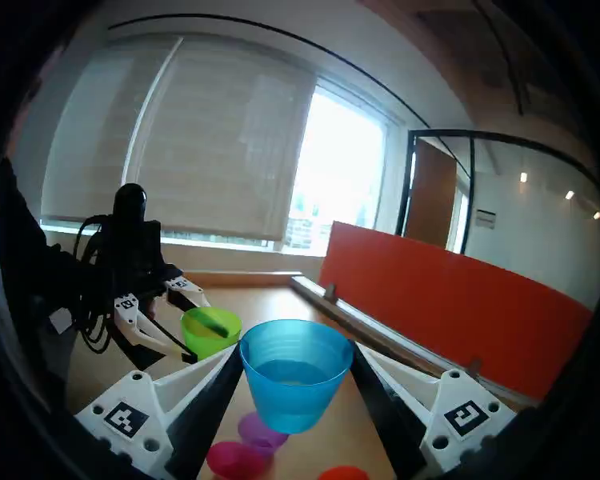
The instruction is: Pour water
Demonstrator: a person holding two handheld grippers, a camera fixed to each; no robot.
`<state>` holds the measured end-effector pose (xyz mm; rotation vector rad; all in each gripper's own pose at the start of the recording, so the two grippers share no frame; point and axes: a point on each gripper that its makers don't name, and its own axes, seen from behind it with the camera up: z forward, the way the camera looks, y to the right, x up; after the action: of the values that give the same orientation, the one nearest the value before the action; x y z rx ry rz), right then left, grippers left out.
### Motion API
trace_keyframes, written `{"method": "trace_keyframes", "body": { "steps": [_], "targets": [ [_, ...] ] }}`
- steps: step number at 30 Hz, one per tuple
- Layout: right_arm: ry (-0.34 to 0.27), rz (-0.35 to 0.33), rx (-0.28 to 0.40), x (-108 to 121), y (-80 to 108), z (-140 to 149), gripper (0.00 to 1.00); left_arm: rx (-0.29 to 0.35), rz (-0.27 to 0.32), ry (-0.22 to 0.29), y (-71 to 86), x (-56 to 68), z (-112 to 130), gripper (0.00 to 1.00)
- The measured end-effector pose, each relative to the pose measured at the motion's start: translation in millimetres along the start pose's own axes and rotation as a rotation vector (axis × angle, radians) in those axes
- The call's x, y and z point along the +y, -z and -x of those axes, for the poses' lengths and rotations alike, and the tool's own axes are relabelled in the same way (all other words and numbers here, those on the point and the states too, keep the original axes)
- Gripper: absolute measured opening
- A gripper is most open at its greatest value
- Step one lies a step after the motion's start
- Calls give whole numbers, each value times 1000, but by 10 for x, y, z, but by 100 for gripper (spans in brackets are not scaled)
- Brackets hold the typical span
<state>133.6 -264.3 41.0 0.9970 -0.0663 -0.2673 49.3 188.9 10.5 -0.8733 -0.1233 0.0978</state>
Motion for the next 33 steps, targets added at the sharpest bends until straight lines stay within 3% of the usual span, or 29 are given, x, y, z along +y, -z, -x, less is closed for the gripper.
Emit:
{"method": "trace_keyframes", "body": {
  "steps": [33],
  "targets": [
    [237,-45,-39,14,-111,-302,94,7,26,9,-43,150,13,81]
  ]
}}
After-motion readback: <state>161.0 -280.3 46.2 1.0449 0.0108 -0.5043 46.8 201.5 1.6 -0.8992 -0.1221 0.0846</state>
